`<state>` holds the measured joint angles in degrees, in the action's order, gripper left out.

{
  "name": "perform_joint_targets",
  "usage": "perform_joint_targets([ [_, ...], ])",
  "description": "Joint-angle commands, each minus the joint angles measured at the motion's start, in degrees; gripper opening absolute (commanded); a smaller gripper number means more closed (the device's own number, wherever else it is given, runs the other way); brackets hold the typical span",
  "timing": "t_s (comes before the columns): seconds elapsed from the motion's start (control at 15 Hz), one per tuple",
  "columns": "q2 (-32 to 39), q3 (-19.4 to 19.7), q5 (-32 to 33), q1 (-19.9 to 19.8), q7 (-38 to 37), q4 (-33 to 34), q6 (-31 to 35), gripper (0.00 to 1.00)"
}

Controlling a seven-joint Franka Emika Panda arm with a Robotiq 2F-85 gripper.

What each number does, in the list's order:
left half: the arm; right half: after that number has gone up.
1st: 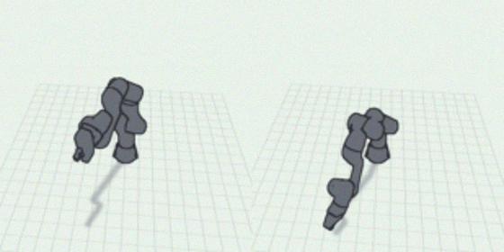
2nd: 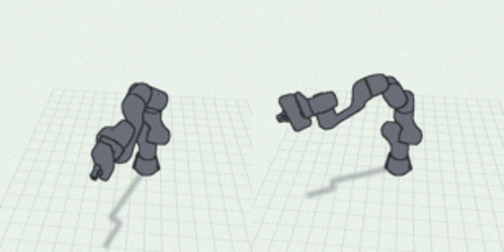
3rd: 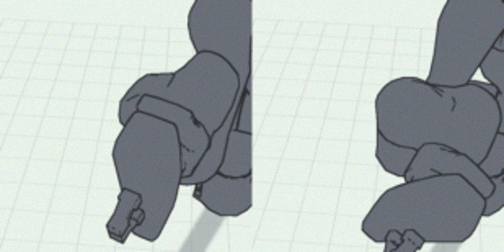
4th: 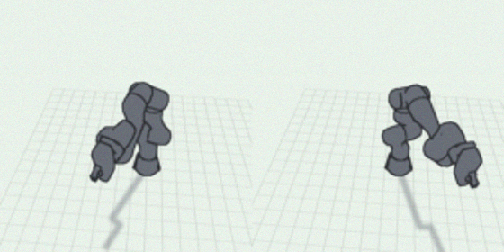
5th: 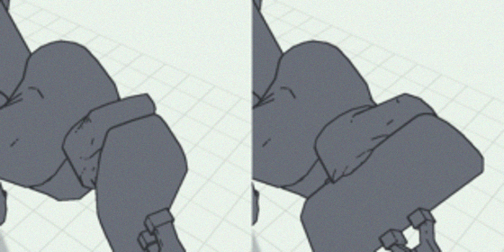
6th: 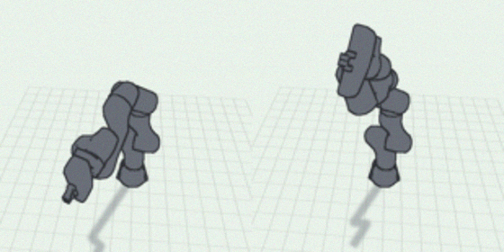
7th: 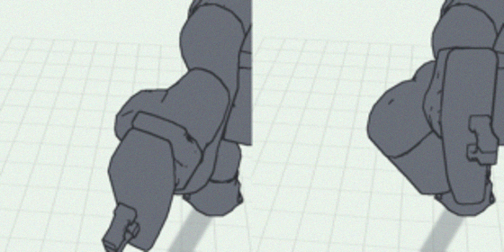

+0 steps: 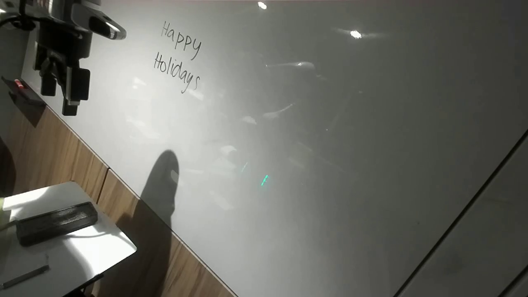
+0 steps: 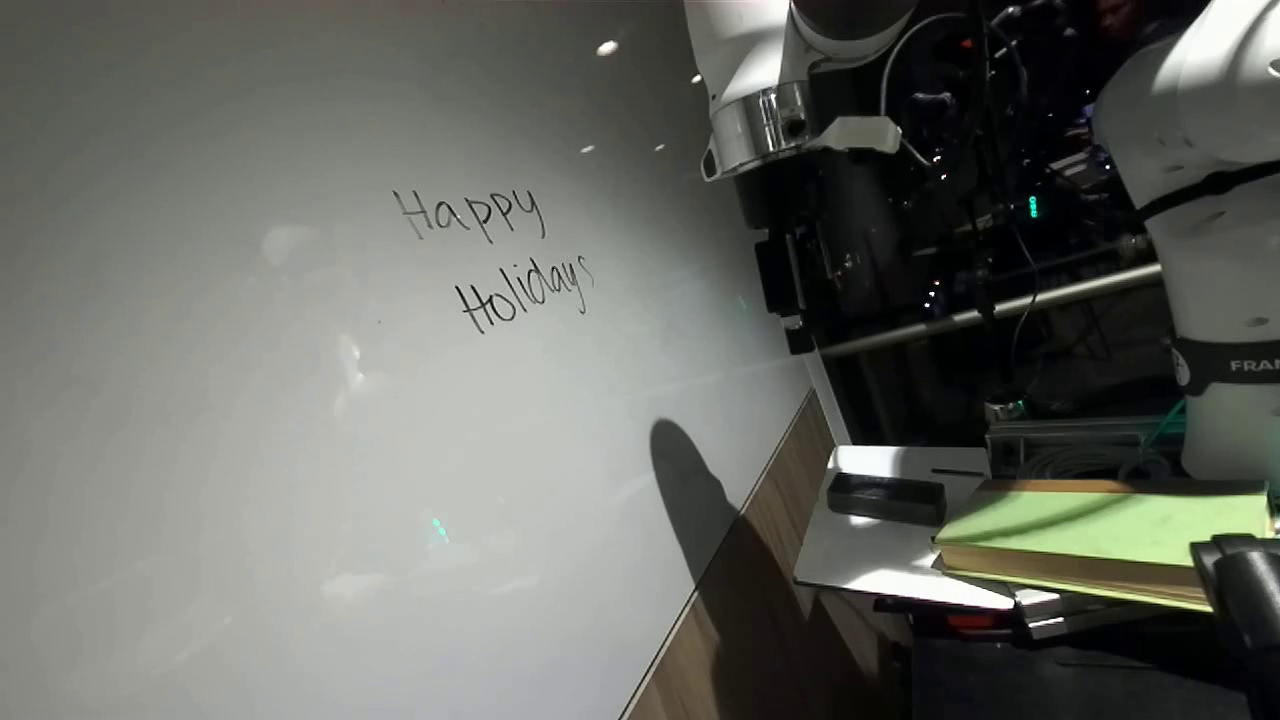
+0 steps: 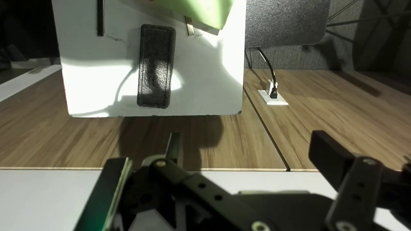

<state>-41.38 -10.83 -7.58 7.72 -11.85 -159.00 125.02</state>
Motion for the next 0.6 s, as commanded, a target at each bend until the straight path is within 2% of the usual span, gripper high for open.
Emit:
perform_joint_targets([
  [0.0, 0.8, -0.5, 0.2, 0.3, -0.8, 0.1, 0.9, 1.00],
  [0.27, 3.4, -1.1, 0.9, -0.4, -1.0, 0.1, 4.4, 1.00],
  [0.53, 9.0, -1.3, 2.9, -3.0, -2.6, -0.2, 12.4, 1.00],
])
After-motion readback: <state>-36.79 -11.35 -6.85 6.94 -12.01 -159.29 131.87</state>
